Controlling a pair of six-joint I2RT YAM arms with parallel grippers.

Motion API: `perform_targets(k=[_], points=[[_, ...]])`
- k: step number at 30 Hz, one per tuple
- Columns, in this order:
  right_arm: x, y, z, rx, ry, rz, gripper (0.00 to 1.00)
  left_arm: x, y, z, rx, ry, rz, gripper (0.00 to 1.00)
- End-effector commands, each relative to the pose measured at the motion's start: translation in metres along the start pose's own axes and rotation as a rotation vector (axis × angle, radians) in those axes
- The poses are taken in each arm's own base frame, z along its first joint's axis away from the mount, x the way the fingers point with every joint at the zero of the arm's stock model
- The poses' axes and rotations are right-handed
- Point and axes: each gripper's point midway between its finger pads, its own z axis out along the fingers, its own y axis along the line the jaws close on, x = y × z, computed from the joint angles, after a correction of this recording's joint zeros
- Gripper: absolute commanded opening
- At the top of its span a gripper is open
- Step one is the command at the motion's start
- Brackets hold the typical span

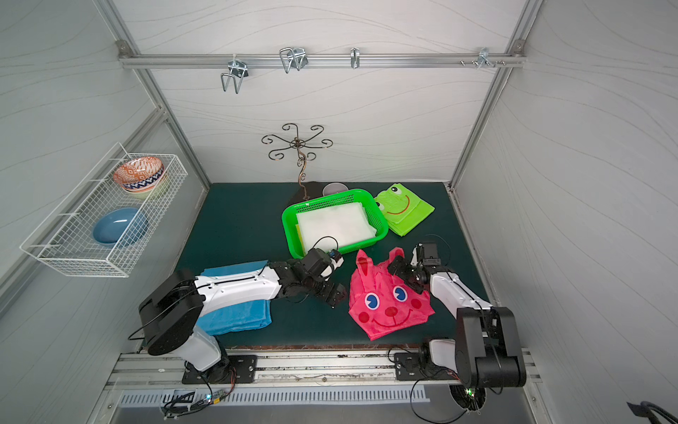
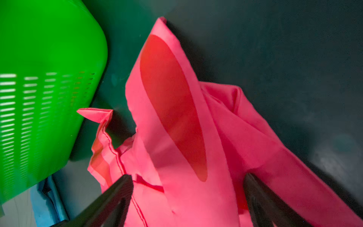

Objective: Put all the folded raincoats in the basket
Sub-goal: Adjust the raincoat at the center of the board.

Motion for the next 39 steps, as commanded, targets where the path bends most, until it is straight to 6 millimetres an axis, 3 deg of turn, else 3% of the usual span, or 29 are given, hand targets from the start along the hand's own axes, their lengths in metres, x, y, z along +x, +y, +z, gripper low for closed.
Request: perform_targets(k=[1, 8, 16, 34, 39], points=[[0.009, -0.012, -0.015, 0.095, 0.023, 0.003, 0.96, -0.005, -0.008, -0.001, 0.067, -0.001, -0.033, 0.99], [-0.012, -0.001, -0.059, 0.13, -0.086, -0.008, 0.96, -0.016, -0.023, 0.026, 0.146, 0.04, -0.076, 0.99], [-0.027, 0.001, -0.072, 0.119, -0.142, 0.021, 0.97, -0.02, -0.028, 0.041, 0.172, 0.064, -0.127, 0.97], [-0.037, 0.018, -0.086, 0.032, -0.168, 0.074, 0.97, -0.034, -0.038, 0.075, 0.297, 0.135, -0.199, 0.52], [-0.038, 0.021, -0.083, 0.014, -0.154, 0.088, 0.97, -0.034, -0.039, 0.081, 0.305, 0.155, -0.2, 0.48]])
